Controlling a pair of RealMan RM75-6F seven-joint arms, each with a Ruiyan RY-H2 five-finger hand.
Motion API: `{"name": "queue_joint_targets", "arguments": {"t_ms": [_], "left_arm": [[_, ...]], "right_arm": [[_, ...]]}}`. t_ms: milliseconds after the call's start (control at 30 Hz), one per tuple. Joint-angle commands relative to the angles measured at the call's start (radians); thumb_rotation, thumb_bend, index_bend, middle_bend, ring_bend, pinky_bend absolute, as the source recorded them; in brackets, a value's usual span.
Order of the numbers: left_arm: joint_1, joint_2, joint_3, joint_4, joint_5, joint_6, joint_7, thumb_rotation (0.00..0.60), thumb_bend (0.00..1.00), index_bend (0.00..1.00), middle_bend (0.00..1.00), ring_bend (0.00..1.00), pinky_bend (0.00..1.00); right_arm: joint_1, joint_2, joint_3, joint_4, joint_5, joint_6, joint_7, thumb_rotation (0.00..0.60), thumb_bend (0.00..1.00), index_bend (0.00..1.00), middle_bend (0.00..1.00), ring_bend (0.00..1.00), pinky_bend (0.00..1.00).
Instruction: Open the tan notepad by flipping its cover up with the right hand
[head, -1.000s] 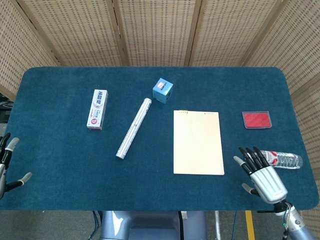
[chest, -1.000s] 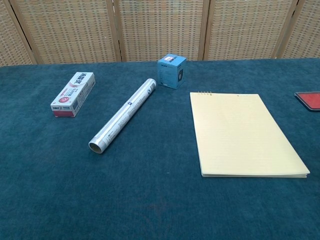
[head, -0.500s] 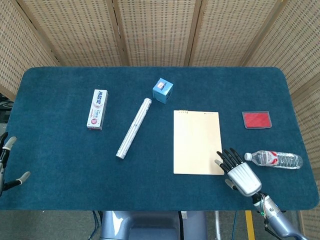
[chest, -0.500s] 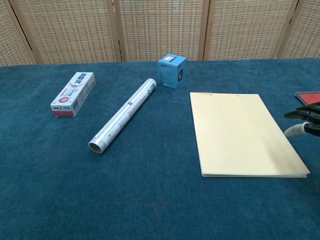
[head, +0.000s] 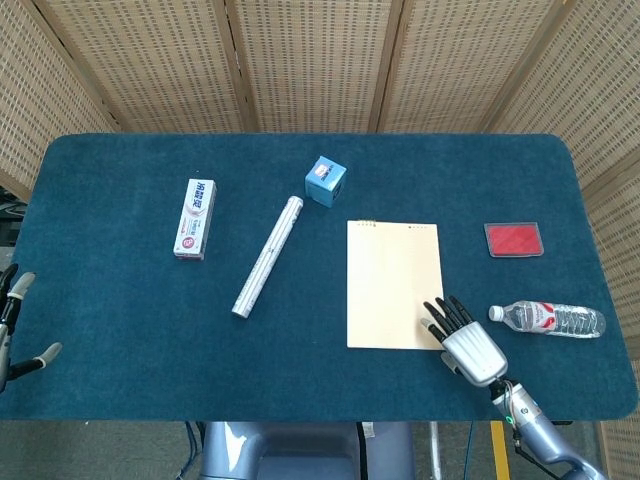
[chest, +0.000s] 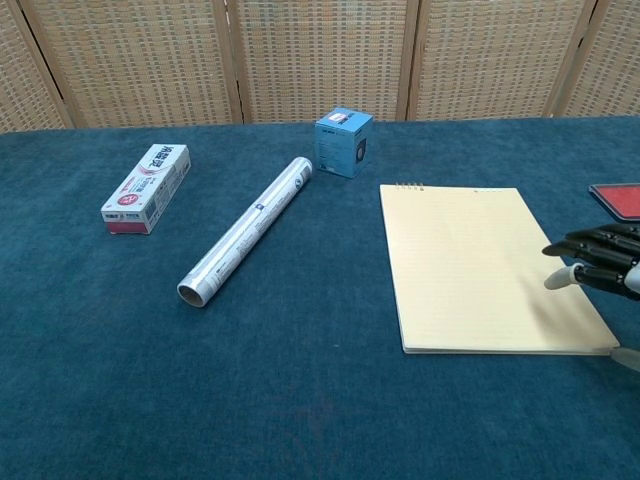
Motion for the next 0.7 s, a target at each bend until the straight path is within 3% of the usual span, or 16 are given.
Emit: {"name": "queue_joint_targets", "arguments": {"t_ms": [33,700], "left_arm": [[0.0,0.0,-0.001,-0.001,-0.002,-0.001,0.001,0.6,0.0,0.0,0.0,0.0,0.0],[-0.002,0.005,-0.003,-0.004,-0.009,-0.011,-0.005,0.6,0.0,0.0,0.0,0.0,0.0]], "right_arm": [[0.005,-0.014,-0.001,0.016,0.006,-0.004,-0.003,0.6,0.35,0.21,0.09,0.0,0.08],[0.025,-0.075,-0.009,0.074,0.044,-0.005,-0.002,0.6,0.36,0.22,0.1,0.0,0.09]]}}
